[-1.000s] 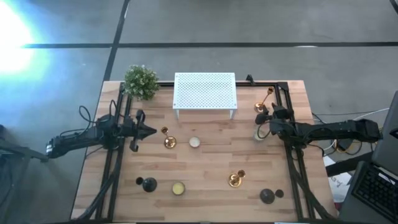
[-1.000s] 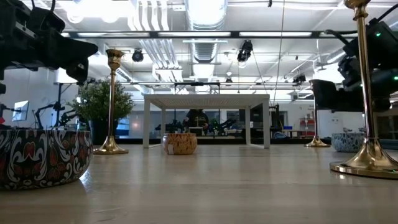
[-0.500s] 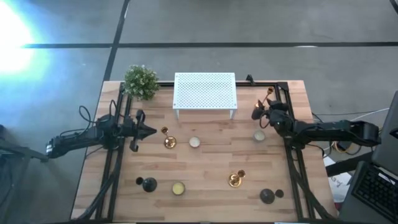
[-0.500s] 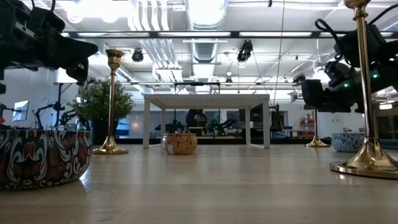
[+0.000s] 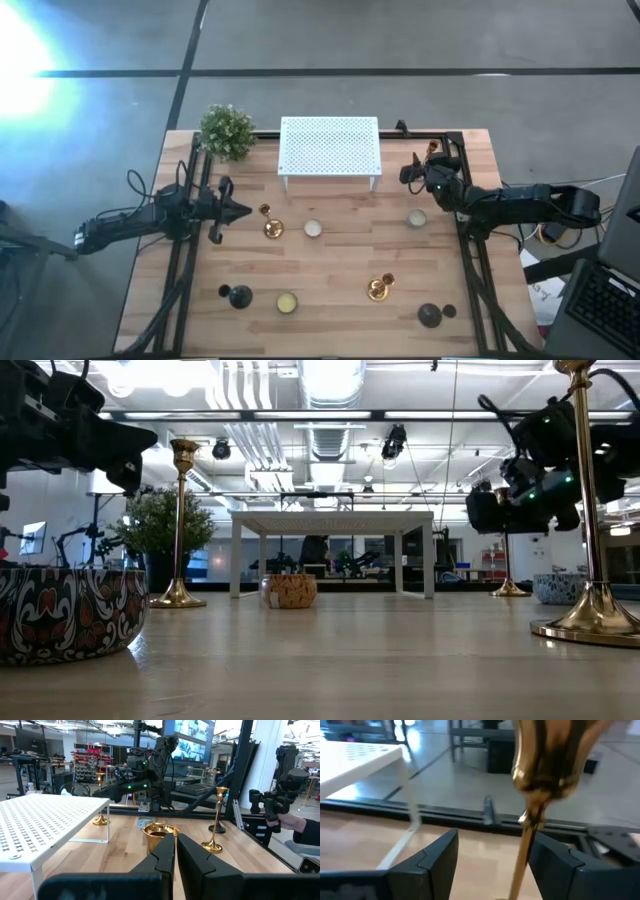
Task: Pick & Place candle stick holders
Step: Put the top golden candle holder on the shelf
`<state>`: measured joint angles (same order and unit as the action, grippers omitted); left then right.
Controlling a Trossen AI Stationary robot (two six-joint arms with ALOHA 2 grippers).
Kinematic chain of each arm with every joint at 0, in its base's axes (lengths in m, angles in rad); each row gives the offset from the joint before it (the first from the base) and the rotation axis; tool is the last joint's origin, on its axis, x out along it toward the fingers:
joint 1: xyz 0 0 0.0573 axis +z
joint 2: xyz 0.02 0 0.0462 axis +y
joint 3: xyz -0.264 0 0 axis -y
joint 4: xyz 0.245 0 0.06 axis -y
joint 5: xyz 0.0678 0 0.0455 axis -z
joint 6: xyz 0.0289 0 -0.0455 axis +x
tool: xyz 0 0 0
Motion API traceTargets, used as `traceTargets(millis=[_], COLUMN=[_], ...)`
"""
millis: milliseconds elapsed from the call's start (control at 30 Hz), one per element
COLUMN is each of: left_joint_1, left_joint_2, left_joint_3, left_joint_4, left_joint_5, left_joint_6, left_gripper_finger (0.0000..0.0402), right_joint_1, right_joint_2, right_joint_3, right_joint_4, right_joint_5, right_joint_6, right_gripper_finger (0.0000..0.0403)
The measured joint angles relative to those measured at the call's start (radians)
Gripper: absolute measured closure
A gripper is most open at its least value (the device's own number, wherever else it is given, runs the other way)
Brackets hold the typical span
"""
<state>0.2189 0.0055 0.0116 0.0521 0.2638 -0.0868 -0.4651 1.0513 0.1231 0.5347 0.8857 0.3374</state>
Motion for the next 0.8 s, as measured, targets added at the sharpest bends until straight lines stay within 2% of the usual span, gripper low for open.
traceTargets(millis=[100, 233, 267, 433, 600, 800], left_joint_1=[0.0, 0.0, 0.0, 0.0, 0.0, 0.0], left_joint_2=[0.0, 0.0, 0.0, 0.0, 0.0, 0.0], left_joint_3=[0.0, 0.0, 0.0, 0.0, 0.0, 0.0], left_joint_4=[0.0, 0.0, 0.0, 0.0, 0.0, 0.0], left_joint_5=[0.0, 0.0, 0.0, 0.0, 0.0, 0.0], left_joint_6=[0.0, 0.0, 0.0, 0.0, 0.0, 0.0], left_gripper_finger=[0.0378, 0.0378, 0.0378, 0.0378, 0.0378, 0.0378], right_joint_1=[-0.001, 0.008, 0.013, 0.02, 0.02, 0.019], right_joint_2=[0.03, 0.049, 0.05, 0.012, -0.068, -0.143], right_joint_3=[0.014, 0.014, 0.013, 0.027, 0.111, 0.317], right_joint_4=[-0.005, -0.006, -0.007, -0.009, -0.037, -0.347], right_joint_5=[0.011, -0.019, -0.023, -0.083, -0.073, -0.073], right_joint_6=[0.01, 0.025, 0.025, -0.005, -0.184, -0.28], right_gripper_finger=[0.0241, 0.0364, 0.0376, 0.0392, 0.0393, 0.0393])
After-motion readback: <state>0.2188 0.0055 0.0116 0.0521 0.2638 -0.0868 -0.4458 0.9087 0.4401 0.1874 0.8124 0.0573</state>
